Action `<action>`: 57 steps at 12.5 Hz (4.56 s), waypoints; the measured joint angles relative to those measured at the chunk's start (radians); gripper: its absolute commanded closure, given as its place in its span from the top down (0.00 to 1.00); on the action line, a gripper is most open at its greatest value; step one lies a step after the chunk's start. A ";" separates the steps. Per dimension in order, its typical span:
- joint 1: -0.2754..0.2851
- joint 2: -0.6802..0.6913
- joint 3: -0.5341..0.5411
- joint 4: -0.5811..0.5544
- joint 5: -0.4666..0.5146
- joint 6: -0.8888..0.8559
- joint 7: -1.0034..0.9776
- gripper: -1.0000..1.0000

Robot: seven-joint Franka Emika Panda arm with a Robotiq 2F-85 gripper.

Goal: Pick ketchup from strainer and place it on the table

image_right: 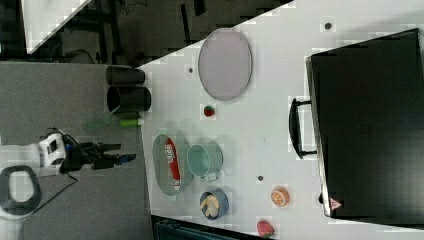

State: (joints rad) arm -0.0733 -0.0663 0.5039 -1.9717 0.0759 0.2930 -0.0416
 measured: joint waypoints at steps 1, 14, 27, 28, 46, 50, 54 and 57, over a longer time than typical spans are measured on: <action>0.016 0.024 0.039 -0.021 0.002 0.025 0.012 1.00; 0.058 0.398 0.266 -0.257 -0.278 0.671 0.163 1.00; 0.119 0.747 0.151 -0.146 -0.694 0.768 0.430 0.56; 0.116 0.747 0.155 -0.144 -0.698 0.766 0.432 0.56; -0.206 0.236 0.429 0.031 -0.177 0.073 -0.002 0.56; -0.327 0.171 0.342 0.068 -0.173 0.071 -0.180 0.56; -0.379 0.161 0.182 0.075 -0.173 0.069 -0.364 0.56; -0.410 0.167 0.055 0.068 -0.170 0.079 -0.445 0.56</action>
State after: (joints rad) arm -0.4836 0.1011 0.5586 -1.9033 -0.0945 0.3718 -0.4868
